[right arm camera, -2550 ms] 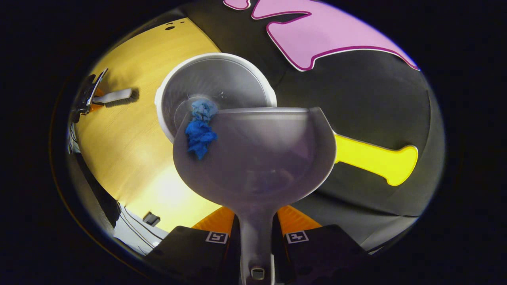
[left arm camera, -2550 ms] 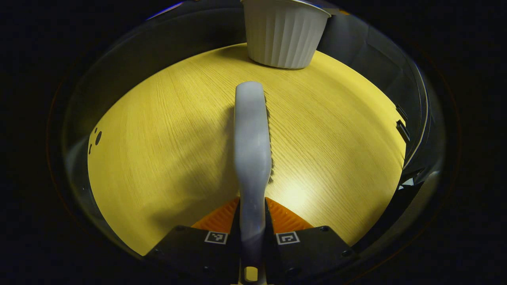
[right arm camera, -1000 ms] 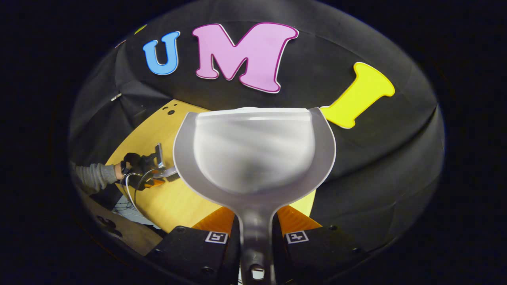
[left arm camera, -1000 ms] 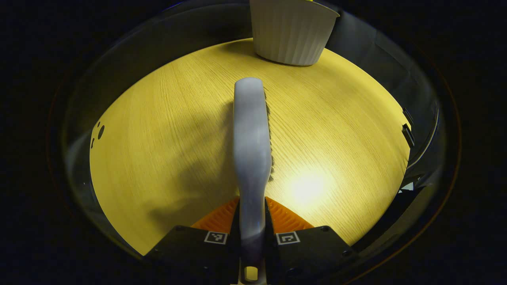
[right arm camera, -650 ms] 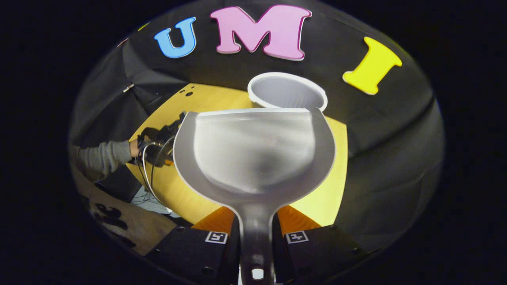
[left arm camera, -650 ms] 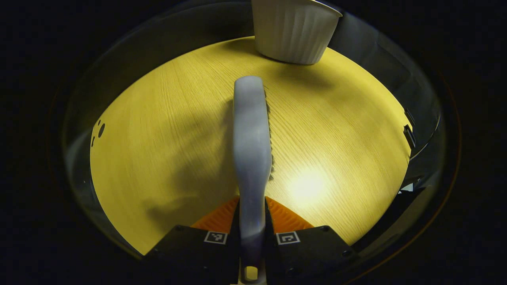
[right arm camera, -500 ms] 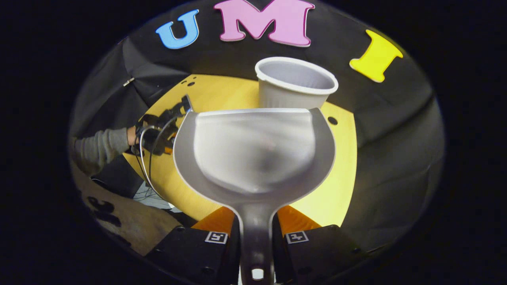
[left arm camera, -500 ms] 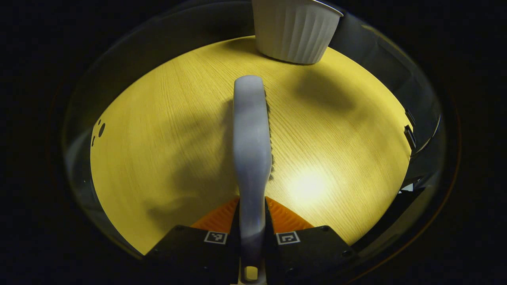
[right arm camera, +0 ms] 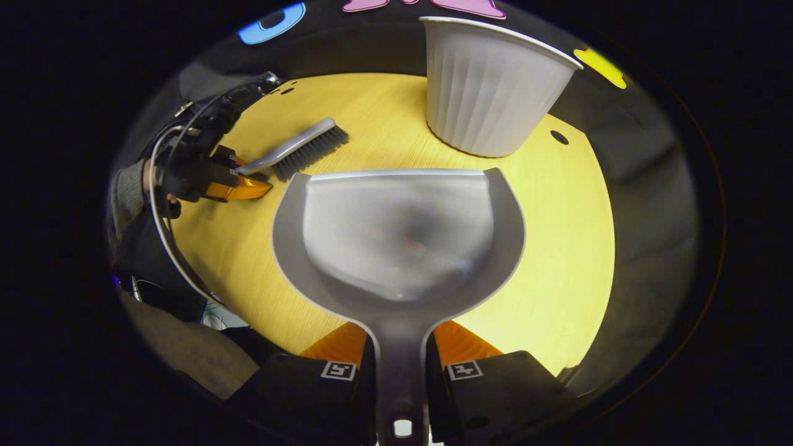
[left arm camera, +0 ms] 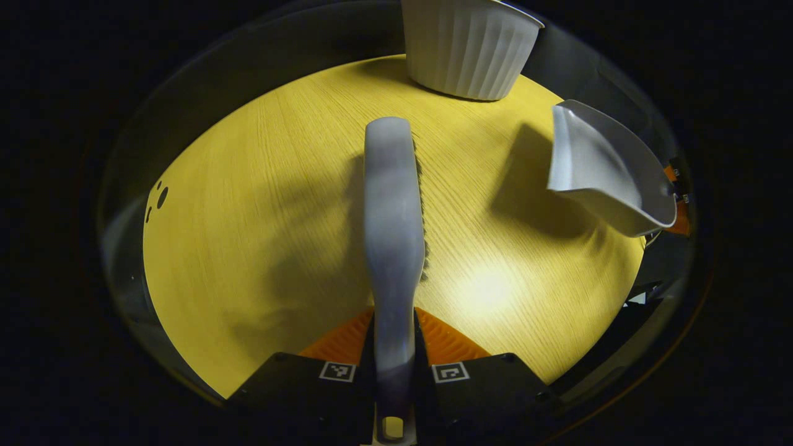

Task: Pick up the small broom and dustpan from the desktop, sweep the trash into the dustpan with the broom, and then empty the trash into the garbage bin.

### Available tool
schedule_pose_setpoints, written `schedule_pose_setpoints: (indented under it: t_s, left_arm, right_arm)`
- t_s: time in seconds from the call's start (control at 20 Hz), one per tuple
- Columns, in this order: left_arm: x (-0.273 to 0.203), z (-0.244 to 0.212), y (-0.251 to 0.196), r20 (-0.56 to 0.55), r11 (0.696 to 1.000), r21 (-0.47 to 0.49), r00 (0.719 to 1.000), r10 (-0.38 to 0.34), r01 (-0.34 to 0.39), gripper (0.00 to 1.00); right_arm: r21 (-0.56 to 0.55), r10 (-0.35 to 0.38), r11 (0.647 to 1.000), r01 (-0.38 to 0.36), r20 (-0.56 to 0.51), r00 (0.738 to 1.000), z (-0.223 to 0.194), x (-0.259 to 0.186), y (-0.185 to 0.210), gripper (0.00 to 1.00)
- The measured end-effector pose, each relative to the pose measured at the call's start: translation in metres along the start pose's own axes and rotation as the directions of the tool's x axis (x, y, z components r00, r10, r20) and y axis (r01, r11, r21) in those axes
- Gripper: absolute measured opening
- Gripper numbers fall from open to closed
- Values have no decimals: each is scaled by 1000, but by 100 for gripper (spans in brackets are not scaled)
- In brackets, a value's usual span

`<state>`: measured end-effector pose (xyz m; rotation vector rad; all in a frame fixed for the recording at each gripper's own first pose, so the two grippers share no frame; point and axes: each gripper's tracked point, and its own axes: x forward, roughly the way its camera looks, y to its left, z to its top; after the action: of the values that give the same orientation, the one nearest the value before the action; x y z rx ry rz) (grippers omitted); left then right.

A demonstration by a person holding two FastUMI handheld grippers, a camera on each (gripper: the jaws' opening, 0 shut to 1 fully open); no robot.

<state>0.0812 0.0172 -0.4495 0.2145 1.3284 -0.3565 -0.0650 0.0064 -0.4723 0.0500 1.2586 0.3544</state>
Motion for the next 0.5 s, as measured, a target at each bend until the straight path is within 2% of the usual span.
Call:
schedule_pose_setpoints:
  t_s: [0.3,0.35,0.5]
  left_arm:
    - [0,0,-1,-8,1000,-21,1000,15,-15,34]
    - [0,-1,-1,-9,1000,-23,1000,17,-17,31]
    - [0,0,-1,-12,999,-32,1000,26,-27,34]
  right_arm:
    - [11,-9,1000,9,-13,1000,6,39,4,38]
    - [13,-12,1000,12,-13,1000,6,42,4,38]
    - [13,-12,1000,12,-19,1000,4,52,4,38]
